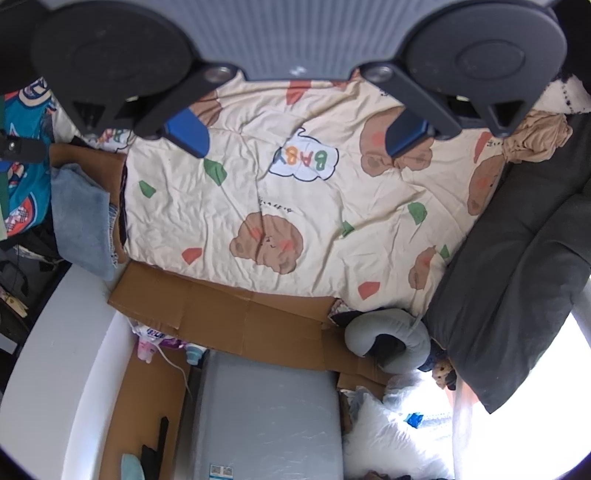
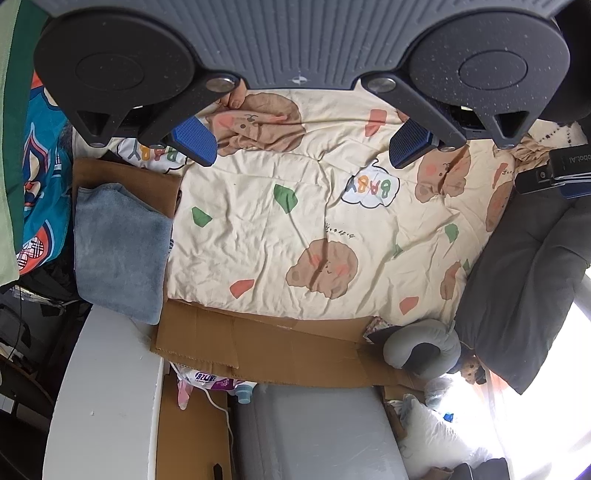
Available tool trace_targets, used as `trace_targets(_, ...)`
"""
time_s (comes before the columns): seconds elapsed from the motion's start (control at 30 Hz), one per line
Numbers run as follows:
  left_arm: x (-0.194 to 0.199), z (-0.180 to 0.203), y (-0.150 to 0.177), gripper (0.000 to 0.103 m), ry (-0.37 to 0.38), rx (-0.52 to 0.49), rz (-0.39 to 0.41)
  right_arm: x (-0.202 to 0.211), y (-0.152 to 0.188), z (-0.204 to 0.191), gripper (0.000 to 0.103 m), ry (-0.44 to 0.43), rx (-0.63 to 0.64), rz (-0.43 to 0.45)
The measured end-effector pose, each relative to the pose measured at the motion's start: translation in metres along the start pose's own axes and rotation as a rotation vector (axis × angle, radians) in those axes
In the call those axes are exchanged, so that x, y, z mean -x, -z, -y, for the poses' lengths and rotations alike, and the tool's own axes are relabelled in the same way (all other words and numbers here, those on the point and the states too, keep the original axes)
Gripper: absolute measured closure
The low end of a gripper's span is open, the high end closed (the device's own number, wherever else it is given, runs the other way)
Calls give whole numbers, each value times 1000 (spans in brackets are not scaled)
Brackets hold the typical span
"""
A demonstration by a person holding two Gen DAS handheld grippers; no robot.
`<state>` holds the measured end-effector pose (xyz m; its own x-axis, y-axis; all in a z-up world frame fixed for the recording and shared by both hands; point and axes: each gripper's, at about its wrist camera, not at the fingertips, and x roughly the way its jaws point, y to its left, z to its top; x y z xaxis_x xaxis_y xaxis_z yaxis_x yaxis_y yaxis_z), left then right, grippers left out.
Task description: Fold clothes
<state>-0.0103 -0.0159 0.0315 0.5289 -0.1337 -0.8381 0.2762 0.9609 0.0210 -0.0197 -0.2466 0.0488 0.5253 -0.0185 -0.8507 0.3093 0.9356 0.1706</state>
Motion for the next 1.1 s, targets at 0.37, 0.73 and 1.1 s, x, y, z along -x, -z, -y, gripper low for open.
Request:
trace_targets(0.37,0,-2,1,9,29,12,4,0,1,4,1,0,-10,-3)
trace_targets(0.73,0,-5,1,9,37,21,-1,-1,1,4,1,0,-11,-4)
trace_targets(1.1,0,-5,0,8,28,19,-7,-1,1,5,1,-3,-14,-7)
